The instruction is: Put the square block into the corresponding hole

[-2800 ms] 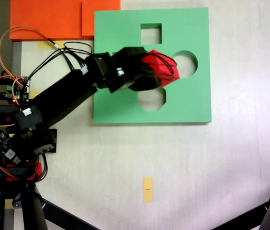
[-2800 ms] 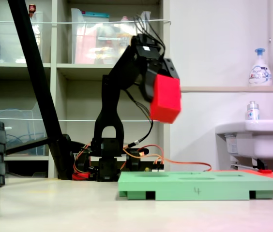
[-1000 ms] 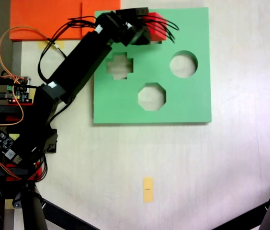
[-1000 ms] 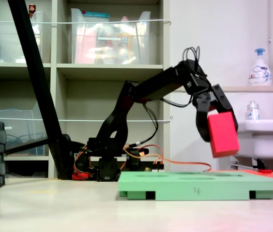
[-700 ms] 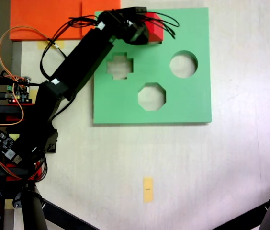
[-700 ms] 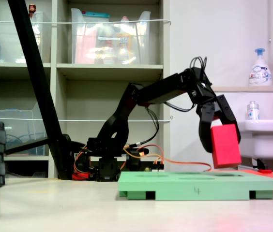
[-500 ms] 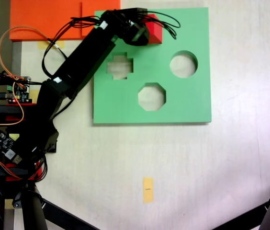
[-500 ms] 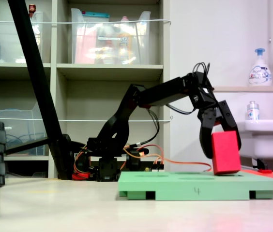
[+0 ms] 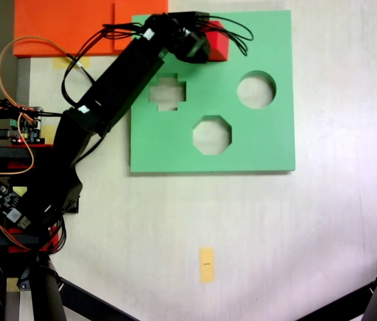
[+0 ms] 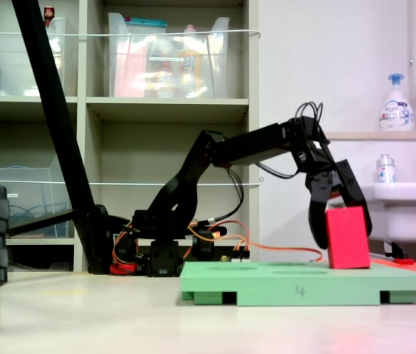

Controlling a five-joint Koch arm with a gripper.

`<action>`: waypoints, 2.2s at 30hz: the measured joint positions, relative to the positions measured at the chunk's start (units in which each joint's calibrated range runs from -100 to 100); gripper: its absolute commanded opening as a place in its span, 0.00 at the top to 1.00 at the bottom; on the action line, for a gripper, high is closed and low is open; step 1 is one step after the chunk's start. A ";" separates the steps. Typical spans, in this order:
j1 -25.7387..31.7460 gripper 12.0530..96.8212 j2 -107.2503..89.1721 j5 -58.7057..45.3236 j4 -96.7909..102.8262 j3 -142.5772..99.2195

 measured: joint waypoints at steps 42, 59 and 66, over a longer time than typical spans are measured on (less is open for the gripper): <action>2.20 0.81 2.87 -1.07 -2.94 0.49; 2.05 0.81 2.74 -3.66 -3.92 0.59; 1.27 0.81 2.74 -4.49 -4.70 0.59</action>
